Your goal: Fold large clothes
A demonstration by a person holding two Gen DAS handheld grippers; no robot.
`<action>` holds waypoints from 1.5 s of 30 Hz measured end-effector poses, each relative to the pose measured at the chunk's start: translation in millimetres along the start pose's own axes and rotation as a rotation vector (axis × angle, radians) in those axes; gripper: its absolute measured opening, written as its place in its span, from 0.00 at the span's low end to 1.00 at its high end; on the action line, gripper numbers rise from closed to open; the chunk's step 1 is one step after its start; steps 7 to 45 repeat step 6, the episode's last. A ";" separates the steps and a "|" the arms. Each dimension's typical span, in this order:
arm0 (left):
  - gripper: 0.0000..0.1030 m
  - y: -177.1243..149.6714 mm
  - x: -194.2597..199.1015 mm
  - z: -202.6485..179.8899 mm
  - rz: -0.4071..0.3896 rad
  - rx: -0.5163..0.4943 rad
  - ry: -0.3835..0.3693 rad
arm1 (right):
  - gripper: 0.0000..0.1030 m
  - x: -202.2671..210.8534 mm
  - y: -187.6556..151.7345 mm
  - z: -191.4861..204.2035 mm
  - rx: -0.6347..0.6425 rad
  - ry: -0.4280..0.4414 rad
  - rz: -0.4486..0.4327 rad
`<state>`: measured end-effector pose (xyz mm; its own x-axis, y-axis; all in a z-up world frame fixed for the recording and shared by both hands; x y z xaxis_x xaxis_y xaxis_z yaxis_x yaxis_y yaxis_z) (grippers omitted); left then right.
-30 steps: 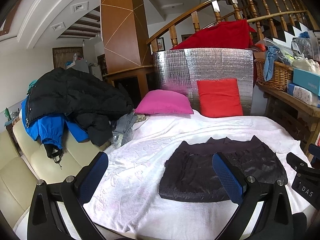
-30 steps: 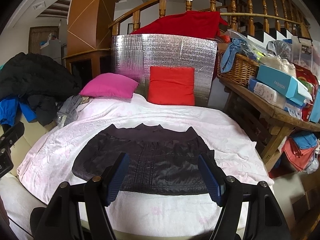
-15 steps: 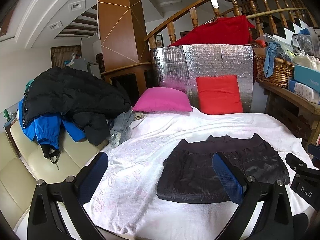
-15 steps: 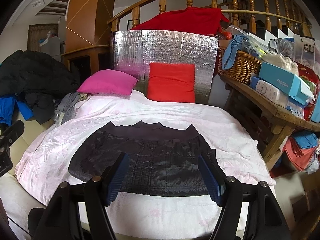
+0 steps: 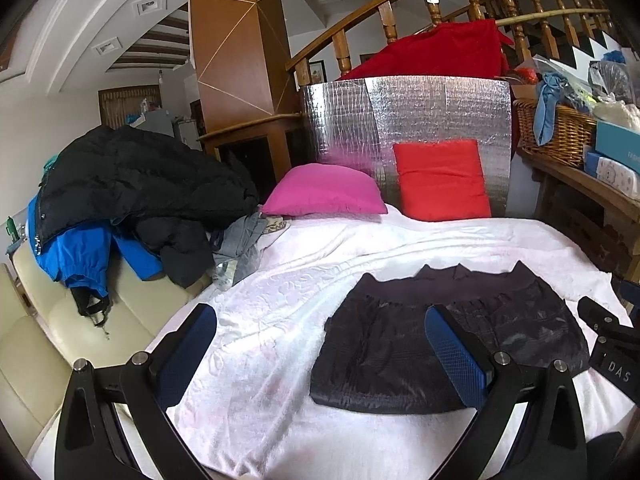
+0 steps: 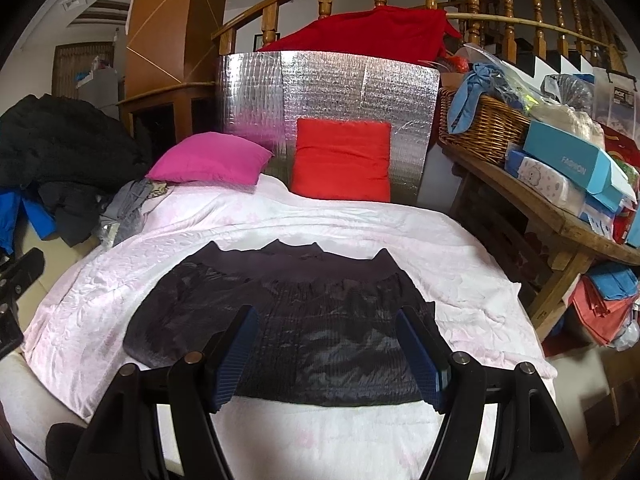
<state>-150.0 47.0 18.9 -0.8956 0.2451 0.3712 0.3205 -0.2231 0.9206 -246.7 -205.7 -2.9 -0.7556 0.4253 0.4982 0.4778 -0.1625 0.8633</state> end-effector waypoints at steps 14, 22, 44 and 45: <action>1.00 -8.6 -90.0 43.9 0.081 0.151 -0.001 | 0.72 -70.0 -1.8 -80.4 -0.108 -0.116 0.025; 1.00 -8.6 -90.0 43.9 0.081 0.151 -0.001 | 0.72 -70.0 -1.8 -80.4 -0.108 -0.116 0.025; 1.00 -8.6 -90.0 43.9 0.081 0.151 -0.001 | 0.72 -70.0 -1.8 -80.4 -0.108 -0.116 0.025; 1.00 -8.6 -90.0 43.9 0.081 0.151 -0.001 | 0.72 -70.0 -1.8 -80.4 -0.108 -0.116 0.025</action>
Point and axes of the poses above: each gripper's, at about its wrist camera, not at the fingertips, and x roughly against the way its jaws point, z to its left, y to its top, the point moved 9 cm from there along -x, roughly the way its jaws point, and after that the axes turned 3 degrees about -z, right-handed, at the moved point
